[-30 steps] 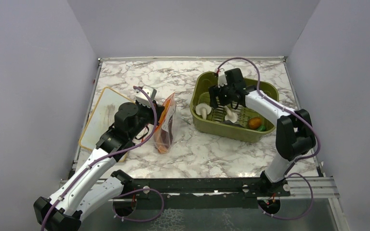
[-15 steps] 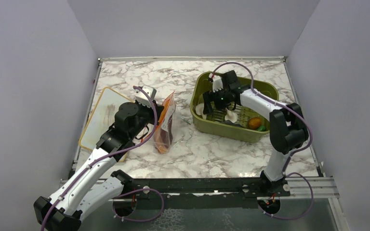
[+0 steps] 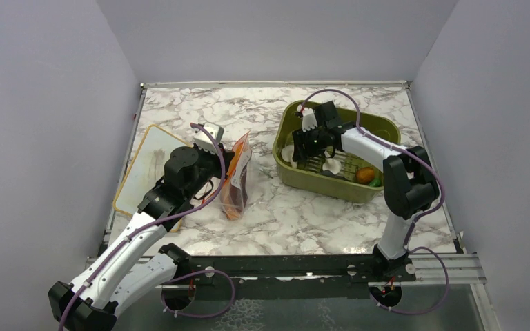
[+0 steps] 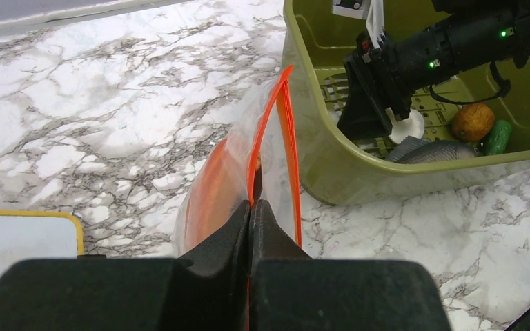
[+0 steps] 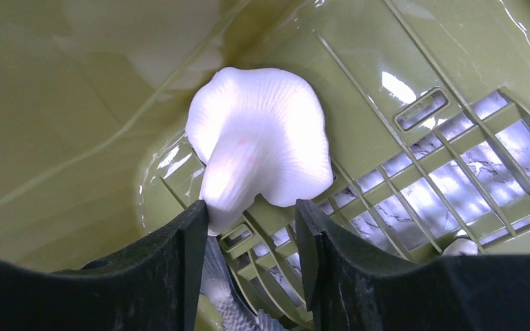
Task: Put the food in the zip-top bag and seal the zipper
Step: Pick up the fake vegetable from the bin.
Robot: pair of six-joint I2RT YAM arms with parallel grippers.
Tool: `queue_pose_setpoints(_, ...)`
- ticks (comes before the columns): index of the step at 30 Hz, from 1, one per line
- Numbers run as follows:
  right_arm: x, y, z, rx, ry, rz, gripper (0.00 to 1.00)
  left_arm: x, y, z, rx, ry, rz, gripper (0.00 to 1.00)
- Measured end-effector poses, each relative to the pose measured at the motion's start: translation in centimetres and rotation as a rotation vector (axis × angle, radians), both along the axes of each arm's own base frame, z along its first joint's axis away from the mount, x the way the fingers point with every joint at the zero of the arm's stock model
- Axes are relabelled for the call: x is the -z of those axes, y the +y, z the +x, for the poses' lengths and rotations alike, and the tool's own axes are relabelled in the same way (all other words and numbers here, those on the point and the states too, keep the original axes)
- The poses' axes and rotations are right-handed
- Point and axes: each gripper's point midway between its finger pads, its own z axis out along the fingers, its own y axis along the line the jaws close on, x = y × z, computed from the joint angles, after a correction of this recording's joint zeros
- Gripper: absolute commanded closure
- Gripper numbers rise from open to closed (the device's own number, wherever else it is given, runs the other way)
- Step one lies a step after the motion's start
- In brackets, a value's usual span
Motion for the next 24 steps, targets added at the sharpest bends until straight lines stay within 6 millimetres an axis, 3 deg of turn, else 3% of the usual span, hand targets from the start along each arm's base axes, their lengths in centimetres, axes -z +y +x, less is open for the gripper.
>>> queue_pose_setpoints(11,-1.8,-0.1,0.3,0.021,-0.051,0.019,0.94,-0.1,0.2,0.0,-0.007,-0.005,0.001,1.00)
queue_pose_setpoints(14,-3.1,-0.7,0.4,0.041,-0.086,0.016,0.99,-0.1,0.2,0.1,-0.012,-0.006,0.002,1.00)
queue_pose_setpoints(21,-8.7,-2.2,0.8,0.120,-0.245,0.030,0.99,0.1,0.5,0.2,-0.025,-0.004,0.008,1.00)
queue_pose_setpoints(24,-10.0,-2.5,1.2,0.140,-0.288,0.033,0.99,0.3,0.5,0.2,-0.032,-0.001,0.011,1.00)
